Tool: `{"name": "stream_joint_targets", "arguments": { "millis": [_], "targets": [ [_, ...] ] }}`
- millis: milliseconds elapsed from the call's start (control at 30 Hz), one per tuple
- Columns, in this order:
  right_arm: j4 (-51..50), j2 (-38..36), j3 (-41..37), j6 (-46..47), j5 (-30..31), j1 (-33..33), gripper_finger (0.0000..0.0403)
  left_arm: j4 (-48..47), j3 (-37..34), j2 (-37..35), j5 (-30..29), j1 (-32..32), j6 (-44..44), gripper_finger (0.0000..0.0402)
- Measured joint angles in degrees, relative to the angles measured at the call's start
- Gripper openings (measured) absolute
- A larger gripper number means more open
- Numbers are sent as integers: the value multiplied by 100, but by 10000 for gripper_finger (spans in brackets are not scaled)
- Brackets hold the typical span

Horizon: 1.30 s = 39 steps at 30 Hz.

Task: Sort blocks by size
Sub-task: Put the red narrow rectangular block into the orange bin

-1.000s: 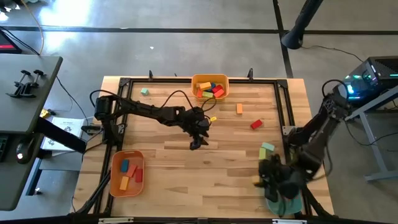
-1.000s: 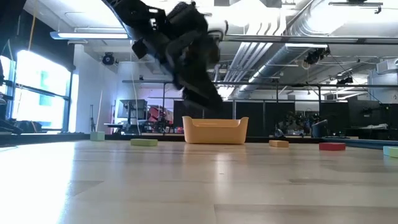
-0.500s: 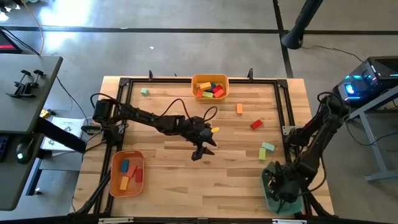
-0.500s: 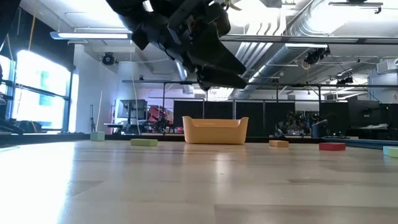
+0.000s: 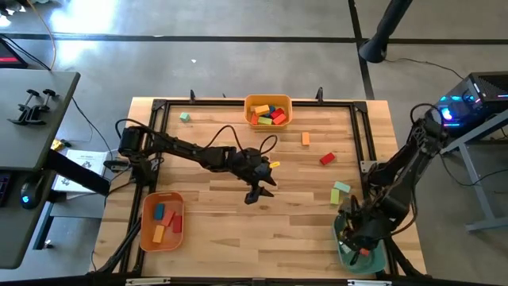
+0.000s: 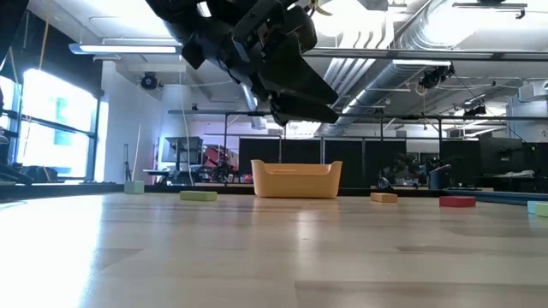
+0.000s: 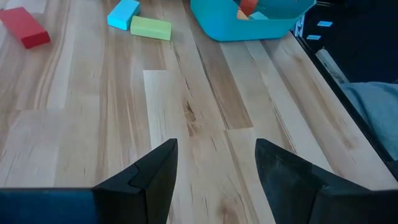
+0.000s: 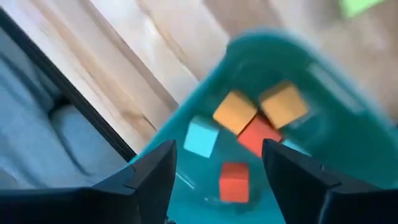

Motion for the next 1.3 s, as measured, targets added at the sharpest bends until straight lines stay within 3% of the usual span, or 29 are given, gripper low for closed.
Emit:
{"name": "stream_joint_targets", "arguments": {
  "millis": [167, 267, 433, 533, 667, 833, 1133, 1300],
  "targets": [
    [-1232, -22, 357, -67, 825, -318, 232, -1, 0, 0, -46, 0, 76, 200],
    [-1606, -21, 212, -328, 460, -975, 232, 2, 0, 0, -250, -2, 135, 200],
    [-1632, -19, -373, -1957, 347, -2543, 233, 3, 0, 0, -308, 9, 143, 200],
    [-1087, -19, -825, -2830, 538, -3615, 233, 4, 0, 0, -317, 9, 149, 200],
    [-169, -19, -1386, -3087, 1013, -5000, 228, 0, 0, 0, -319, 9, 263, 200],
    [1199, -19, -1840, -3780, 1318, -6212, 202, -8, 2, 0, -319, 9, 340, 200],
    [1805, 4, -2268, -3977, 1205, -7175, 147, -316, 0, 0, -370, -17, 464, 200],
    [2941, -12, -2614, -4126, 762, -7065, 129, -815, -2, -284, -1786, -297, 1007, 200]
  ]
}}
